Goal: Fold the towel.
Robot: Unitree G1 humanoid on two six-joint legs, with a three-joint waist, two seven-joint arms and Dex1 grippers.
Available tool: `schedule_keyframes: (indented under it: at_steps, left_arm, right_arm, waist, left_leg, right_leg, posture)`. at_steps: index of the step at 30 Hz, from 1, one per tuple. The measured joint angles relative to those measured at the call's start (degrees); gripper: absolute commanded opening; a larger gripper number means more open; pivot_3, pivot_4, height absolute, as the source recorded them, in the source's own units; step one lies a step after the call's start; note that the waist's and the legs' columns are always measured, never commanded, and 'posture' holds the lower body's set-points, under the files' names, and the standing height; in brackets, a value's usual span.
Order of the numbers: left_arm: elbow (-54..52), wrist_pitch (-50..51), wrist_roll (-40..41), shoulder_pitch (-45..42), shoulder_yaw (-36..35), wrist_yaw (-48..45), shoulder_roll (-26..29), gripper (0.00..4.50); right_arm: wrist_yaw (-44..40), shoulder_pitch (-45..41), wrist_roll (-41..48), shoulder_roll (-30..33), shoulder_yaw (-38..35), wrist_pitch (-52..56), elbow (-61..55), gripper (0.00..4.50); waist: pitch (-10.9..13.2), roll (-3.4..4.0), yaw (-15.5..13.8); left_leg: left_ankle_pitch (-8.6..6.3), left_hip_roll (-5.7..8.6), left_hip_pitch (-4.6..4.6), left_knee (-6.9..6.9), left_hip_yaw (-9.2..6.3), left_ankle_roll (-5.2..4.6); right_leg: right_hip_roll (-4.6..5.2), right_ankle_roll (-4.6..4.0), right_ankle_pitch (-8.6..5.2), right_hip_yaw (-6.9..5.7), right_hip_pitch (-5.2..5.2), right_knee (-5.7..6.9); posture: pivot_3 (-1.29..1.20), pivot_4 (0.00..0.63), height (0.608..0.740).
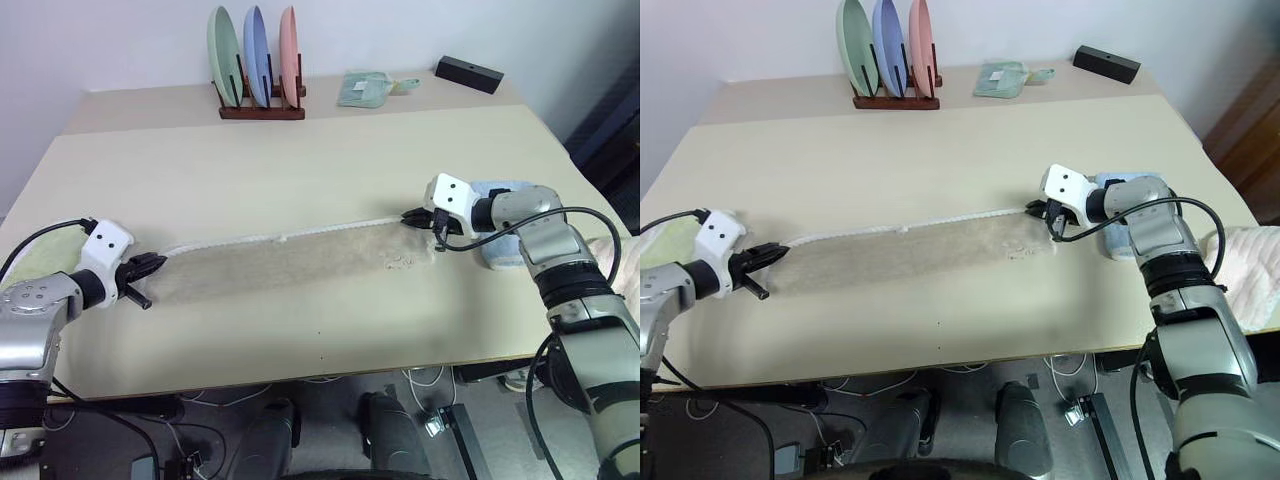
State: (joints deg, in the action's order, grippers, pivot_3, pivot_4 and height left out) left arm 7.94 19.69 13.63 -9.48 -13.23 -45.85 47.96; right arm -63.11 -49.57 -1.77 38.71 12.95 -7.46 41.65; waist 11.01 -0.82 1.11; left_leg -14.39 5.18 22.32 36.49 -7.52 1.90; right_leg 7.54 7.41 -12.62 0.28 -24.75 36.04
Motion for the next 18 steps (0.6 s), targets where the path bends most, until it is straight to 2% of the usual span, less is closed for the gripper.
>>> schedule_keyframes:
  at_steps: [1,3,5,8,12,15,18]
  left_arm:
    - [0.03,-0.01,0.05,-0.07,0.11,0.1,-0.22,0.29]
    - [0.13,0.12,0.63,-0.22,0.03,0.63,-1.08,0.96]
    - [0.19,0.35,0.87,-0.16,-0.58,1.92,-2.05,1.89]
    - [0.03,0.52,0.9,0.4,-2.89,4.94,-2.82,3.42]
    - [-3.25,1.3,3.6,2.64,-8.96,9.24,-6.42,3.42]
    - [-9.71,2.1,6.14,5.41,-12.97,12.29,-8.96,3.42]
    - [-16.13,3.49,7.81,6.9,-14.5,13.8,-9.84,3.48]
  right_arm:
    - [0.49,-0.2,-0.27,-0.25,-0.01,-0.4,0.78,0.03]
    - [1.54,-0.35,-0.36,-0.68,-0.25,-0.24,1.47,0.63]
    - [2.25,-0.36,-0.31,-0.82,-0.71,0.82,1.3,1.36]
    - [4.67,-0.01,-0.36,-0.51,-2.08,1.51,-0.07,2.86]
    - [8.54,2.91,0.21,1.27,-5.94,4.96,-7.19,2.86]
    - [10.19,8.47,4.34,2.84,-11.53,13.88,-17.94,2.86]
    - [10.25,14.17,10.62,3.26,-16.54,25.43,-28.13,3.7]
  waist:
    - [0.0,0.0,0.01]
    - [0.0,0.0,0.01]
    - [0.0,0.0,0.01]
    - [0.0,0.0,0.03]
    - [0.0,0.0,-0.09]
    - [-0.01,-0.01,-0.4]
    - [-0.01,-0.02,-0.62]
  left_leg:
    - [0.0,0.0,0.0,0.0,0.0,0.0]
    - [0.0,0.0,0.0,0.0,-0.01,0.0]
    - [0.0,0.0,0.0,0.0,-0.07,0.0]
    - [0.0,0.0,0.0,-0.01,-0.12,0.0]
    - [0.0,0.0,0.01,-0.02,-0.14,0.0]
    - [0.0,0.0,0.05,0.01,-0.18,0.0]
    - [0.0,0.0,0.05,0.07,-0.22,0.0]
  right_leg:
    - [0.0,0.0,0.0,0.0,0.0,0.0]
    - [0.0,0.0,0.0,0.01,-0.01,0.01]
    - [0.0,0.0,0.0,0.01,-0.01,0.01]
    - [0.0,0.0,0.0,0.05,-0.05,0.04]
    - [0.02,0.0,0.0,0.07,-0.07,0.03]
    - [0.02,0.01,0.01,0.07,-0.05,0.02]
    - [0.02,0.01,0.01,0.07,0.02,0.02]
  posture:
    - [0.0,0.15,0.737]
    - [0.0,0.15,0.737]
    - [0.0,0.15,0.737]
    - [0.0,0.15,0.737]
    - [0.0,0.15,0.737]
    - [0.0,0.15,0.737]
    - [0.0,0.15,0.737]
